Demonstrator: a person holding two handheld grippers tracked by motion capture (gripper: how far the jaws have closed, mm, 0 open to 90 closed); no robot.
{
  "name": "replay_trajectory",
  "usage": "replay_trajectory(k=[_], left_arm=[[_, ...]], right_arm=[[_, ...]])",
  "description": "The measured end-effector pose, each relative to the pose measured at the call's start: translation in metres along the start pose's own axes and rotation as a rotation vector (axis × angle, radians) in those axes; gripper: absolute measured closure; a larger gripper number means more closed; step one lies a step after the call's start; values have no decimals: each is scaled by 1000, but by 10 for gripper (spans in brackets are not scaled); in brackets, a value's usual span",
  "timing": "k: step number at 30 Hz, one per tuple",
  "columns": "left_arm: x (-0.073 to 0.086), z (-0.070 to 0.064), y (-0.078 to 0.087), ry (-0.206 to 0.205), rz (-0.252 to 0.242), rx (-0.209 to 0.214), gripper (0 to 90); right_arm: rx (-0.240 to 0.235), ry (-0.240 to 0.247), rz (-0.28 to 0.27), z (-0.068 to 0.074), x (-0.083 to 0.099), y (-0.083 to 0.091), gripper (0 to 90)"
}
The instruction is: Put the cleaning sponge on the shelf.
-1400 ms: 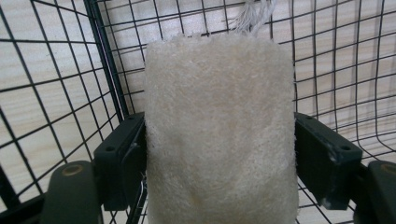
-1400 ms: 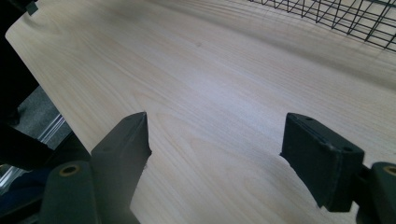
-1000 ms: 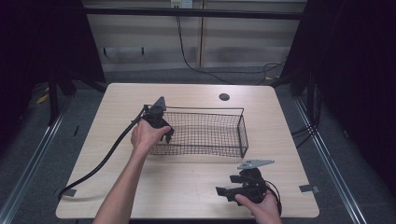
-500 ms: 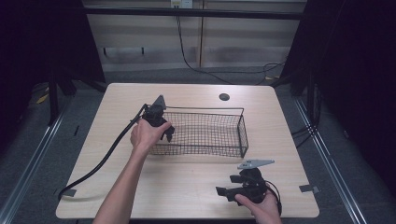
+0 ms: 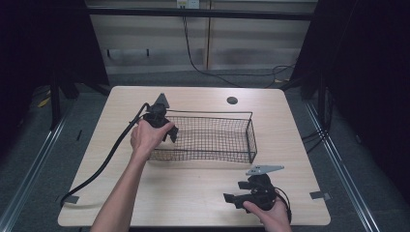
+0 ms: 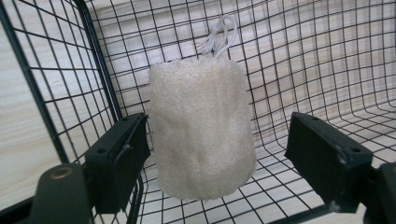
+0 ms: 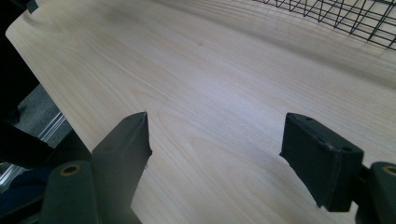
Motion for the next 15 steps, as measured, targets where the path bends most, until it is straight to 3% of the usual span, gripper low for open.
replay_trajectory(k=[11, 15], left_arm=[[0, -1, 24, -78, -82, 67, 186], [3, 1, 31, -92, -117, 142, 185]], right_arm=[[4, -2, 0, 0, 0, 0, 235], [4, -5, 2, 0, 0, 0, 235]])
Point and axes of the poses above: each handheld gripper's, and its own axes: y roughly backward along the jaws, x roughly out of its underside, z roughly to its left, the point moved 7 cm from there along -y, roughly forward along the jaws, and after that the axes turned 5 degrees about -z, right-handed, at the moved point
